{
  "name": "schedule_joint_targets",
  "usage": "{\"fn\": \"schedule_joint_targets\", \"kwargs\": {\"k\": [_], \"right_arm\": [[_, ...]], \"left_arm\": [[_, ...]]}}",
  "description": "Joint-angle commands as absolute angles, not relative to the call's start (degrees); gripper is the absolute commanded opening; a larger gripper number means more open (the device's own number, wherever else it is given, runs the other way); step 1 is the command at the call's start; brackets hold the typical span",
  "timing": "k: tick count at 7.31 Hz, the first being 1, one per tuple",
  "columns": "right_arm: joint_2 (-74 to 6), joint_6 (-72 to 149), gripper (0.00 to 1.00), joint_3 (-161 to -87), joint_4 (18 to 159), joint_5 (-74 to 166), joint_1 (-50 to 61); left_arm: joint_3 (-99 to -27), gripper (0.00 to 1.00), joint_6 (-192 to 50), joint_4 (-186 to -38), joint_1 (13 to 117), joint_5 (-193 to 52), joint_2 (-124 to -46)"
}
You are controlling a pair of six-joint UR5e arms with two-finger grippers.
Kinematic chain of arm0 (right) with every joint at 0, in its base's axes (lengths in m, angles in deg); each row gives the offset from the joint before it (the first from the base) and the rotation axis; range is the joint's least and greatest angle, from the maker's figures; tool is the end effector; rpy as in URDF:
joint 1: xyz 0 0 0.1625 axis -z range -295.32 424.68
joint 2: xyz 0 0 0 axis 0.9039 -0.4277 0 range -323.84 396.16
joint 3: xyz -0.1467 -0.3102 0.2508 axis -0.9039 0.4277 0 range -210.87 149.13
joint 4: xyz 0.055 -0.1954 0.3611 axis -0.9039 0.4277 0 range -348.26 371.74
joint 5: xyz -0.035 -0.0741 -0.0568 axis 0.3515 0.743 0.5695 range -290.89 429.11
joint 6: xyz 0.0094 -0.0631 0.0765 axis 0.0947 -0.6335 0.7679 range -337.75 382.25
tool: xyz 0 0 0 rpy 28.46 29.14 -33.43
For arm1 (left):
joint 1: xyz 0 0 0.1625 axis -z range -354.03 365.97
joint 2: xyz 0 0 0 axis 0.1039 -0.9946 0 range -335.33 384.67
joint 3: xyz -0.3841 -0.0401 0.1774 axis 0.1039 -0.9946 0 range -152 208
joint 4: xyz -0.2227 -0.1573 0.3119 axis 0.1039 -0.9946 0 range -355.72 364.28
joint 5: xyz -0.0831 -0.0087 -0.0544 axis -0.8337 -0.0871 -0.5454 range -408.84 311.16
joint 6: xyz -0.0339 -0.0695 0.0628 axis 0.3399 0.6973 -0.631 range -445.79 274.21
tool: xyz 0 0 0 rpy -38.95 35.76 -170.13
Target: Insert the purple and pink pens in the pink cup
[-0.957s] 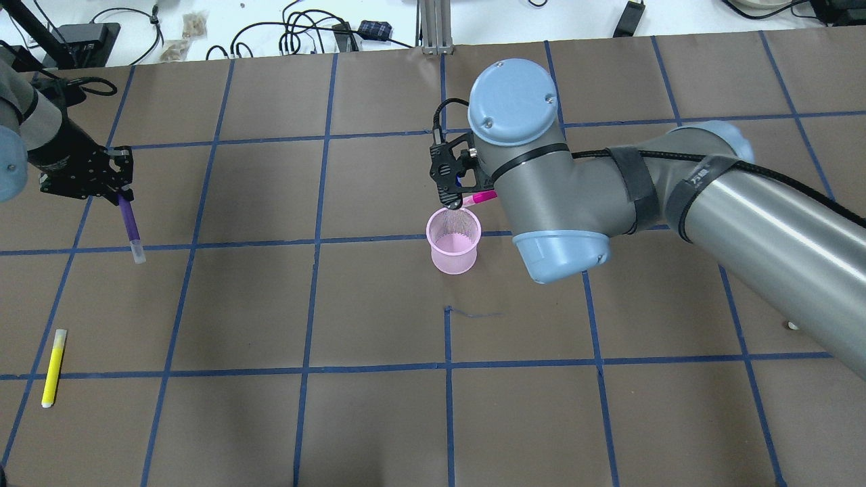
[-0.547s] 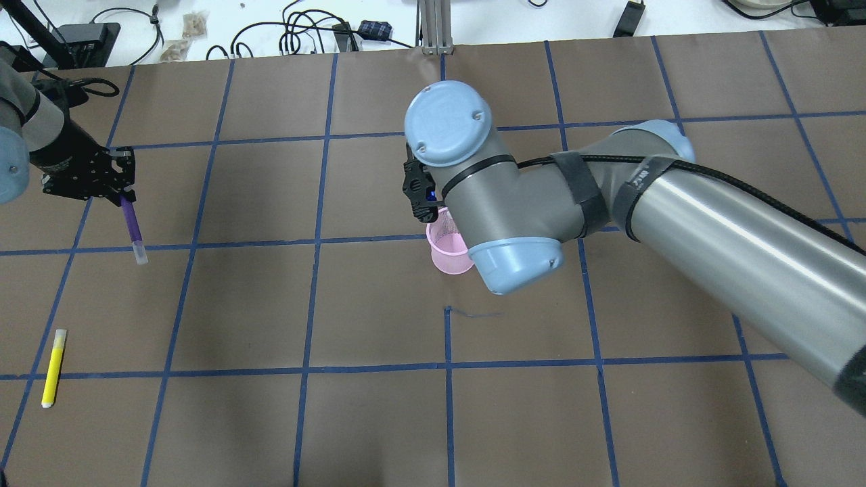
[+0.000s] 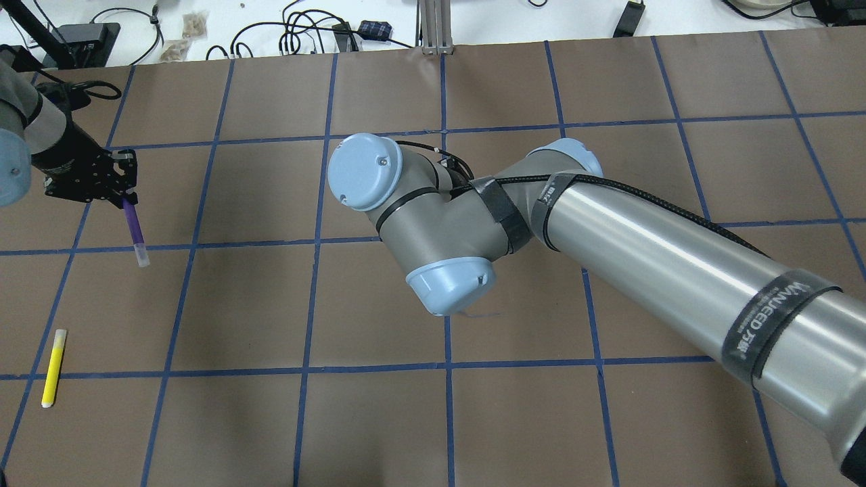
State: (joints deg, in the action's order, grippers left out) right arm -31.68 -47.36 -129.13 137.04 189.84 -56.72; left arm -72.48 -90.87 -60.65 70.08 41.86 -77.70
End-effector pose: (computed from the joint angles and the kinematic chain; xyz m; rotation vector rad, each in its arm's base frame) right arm 0.3857 -0.4735 0.2806 1.9907 -1.6801 -0.1293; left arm 0.1239 -0.5580 0.3296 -0.5635 3.0678 -0.0533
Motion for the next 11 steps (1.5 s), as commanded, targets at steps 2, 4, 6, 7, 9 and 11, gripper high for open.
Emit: {"fn": "schedule_joint_targets", "kwargs": {"k": [2, 4, 6, 7, 9, 11], "right_arm": [[-32.2, -47.0, 1.00, -128.8, 137.8, 189.6, -56.2], [-36.1, -47.1, 1.00, -128.6, 137.8, 186.5, -53.3], [-44.0, -47.1, 1.00, -129.4, 134.3, 174.1, -42.8], [-47.7, -47.1, 1.00, -129.1, 127.2, 168.1, -38.2], [-53.6, -47.0, 1.00, -128.8, 122.0, 166.8, -31.0], [-56.9, -46.7, 1.00, -128.3, 119.5, 166.2, -29.6]], "left_arm": [[-72.1, 0.00, -90.7, -60.1, 71.1, 41.8, -77.1], [-71.6, 0.00, -87.7, -58.8, 75.7, 41.9, -75.4], [-71.7, 0.00, -81.9, -52.0, 84.2, 42.7, -74.7], [-71.7, 0.00, -80.3, -48.9, 88.5, 42.6, -74.5], [-71.9, 0.00, -73.2, -42.2, 97.6, 42.7, -75.3], [-72.6, 0.00, -63.2, -38.6, 106.5, 43.8, -76.5]]}}
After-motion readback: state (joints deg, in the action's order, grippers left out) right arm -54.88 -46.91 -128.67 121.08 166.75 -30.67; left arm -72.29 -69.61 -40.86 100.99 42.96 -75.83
